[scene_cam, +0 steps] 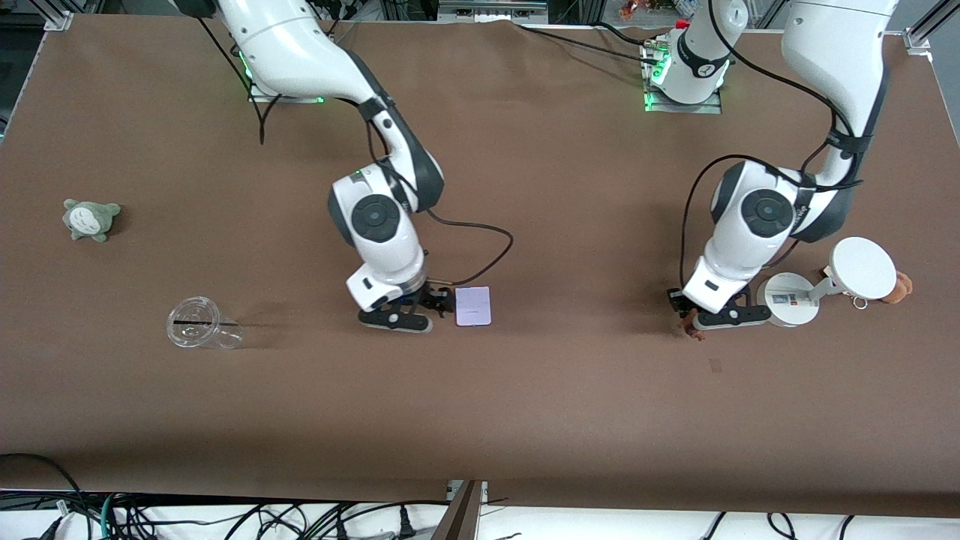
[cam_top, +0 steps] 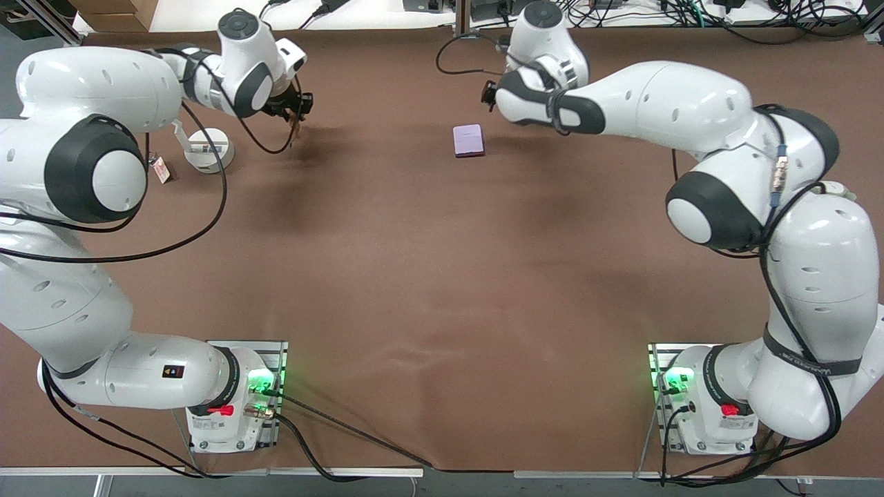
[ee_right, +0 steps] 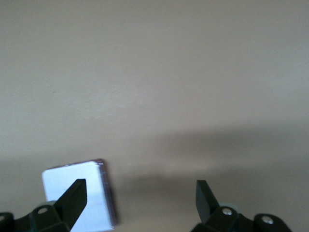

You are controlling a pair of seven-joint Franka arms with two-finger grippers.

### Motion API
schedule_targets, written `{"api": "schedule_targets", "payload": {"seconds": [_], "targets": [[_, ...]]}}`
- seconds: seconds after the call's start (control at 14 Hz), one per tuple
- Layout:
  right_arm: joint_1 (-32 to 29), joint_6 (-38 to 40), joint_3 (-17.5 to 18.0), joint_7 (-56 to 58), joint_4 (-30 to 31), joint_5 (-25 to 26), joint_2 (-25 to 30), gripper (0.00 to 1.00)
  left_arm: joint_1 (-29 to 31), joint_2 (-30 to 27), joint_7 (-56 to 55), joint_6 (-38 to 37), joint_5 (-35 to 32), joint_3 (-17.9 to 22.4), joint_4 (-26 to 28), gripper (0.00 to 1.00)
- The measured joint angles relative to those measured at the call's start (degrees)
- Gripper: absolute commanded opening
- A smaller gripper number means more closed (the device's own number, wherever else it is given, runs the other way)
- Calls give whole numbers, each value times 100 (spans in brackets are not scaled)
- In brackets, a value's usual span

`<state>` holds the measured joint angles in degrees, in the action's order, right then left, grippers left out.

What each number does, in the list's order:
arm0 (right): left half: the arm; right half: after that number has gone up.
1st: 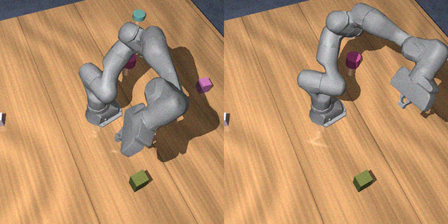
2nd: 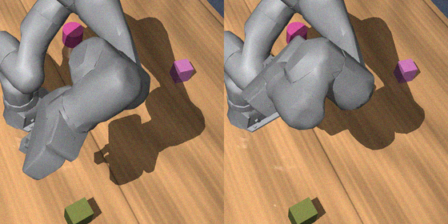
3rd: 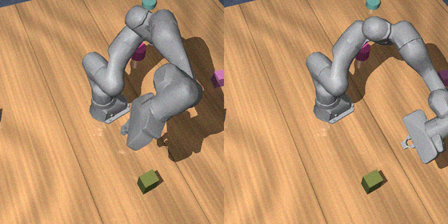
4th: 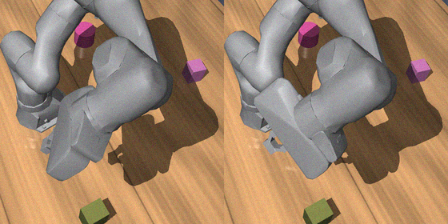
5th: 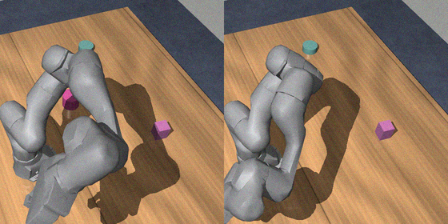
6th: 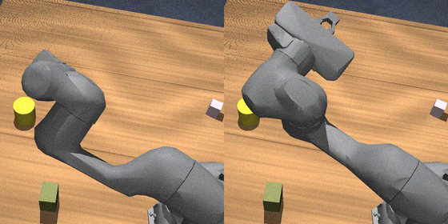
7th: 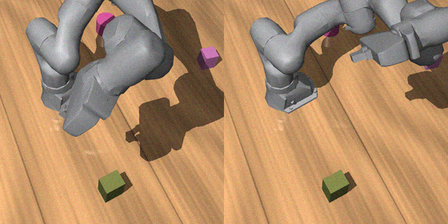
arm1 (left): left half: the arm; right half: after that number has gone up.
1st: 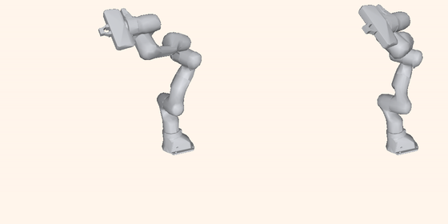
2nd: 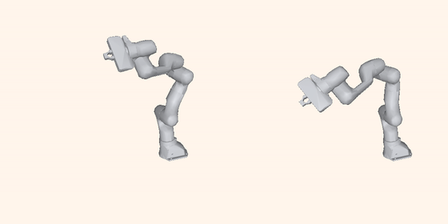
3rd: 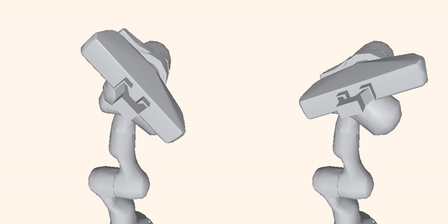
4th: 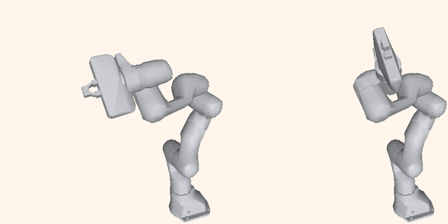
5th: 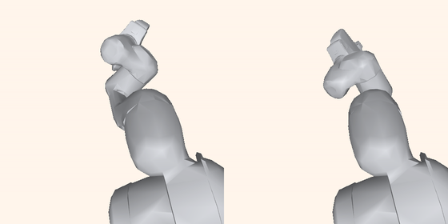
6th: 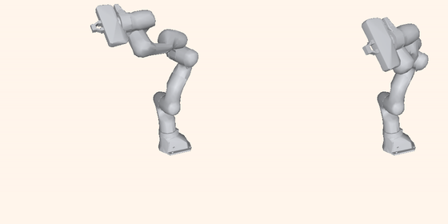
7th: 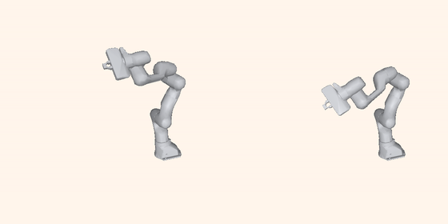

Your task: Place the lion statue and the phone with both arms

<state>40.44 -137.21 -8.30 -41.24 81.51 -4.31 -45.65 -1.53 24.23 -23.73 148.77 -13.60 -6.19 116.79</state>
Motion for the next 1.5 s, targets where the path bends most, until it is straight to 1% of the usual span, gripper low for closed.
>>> {"api": "schedule_targets", "payload": {"seconds": [0.14, 0.29, 0.5, 0.71, 1.0, 1.07, 1.14, 1.29, 1.36, 1.43, 1.5], "targets": [[228, -245, -8, -171, -155, 1, -309, 100, 281, 1, 351, 240, -65, 4, 205, 0], [420, -364, -18, -268, -364, 1, -570, 100, 502, 10, 395, 450, -385, 4, 285, 0], [576, -553, -27, -434, -574, 2, -818, 100, 610, 68, 445, 617, -527, 2, 320, 0], [638, -730, -31, -494, -598, 26, -976, 100, 610, 141, 447, 644, -552, -5, 322, 0], [641, -760, -45, -494, -621, 105, -1041, 100, 703, 194, 447, 680, -552, -6, 321, 0], [642, -768, -46, -494, -622, 106, -1041, 98, 752, 203, 450, 707, -552, -6, 321, 0], [643, -777, -46, -494, -624, 107, -1041, 91, 800, 214, 463, 727, -552, -7, 322, 0], [647, -786, -46, -494, -624, 108, -1041, 81, 848, 250, 508, 758, -552, -15, 322, 0], [649, -798, -47, -494, -625, 108, -1042, 71, 857, 273, 548, 772, -552, -19, 322, 0], [654, -823, -48, -494, -625, 110, -1046, 58, 875, 299, 595, 778, -552, -23, 323, 0], [670, -866, -55, -494, -626, 125, -1048, 49, 901, 323, 633, 789, -552, -23, 323, 19]]}}
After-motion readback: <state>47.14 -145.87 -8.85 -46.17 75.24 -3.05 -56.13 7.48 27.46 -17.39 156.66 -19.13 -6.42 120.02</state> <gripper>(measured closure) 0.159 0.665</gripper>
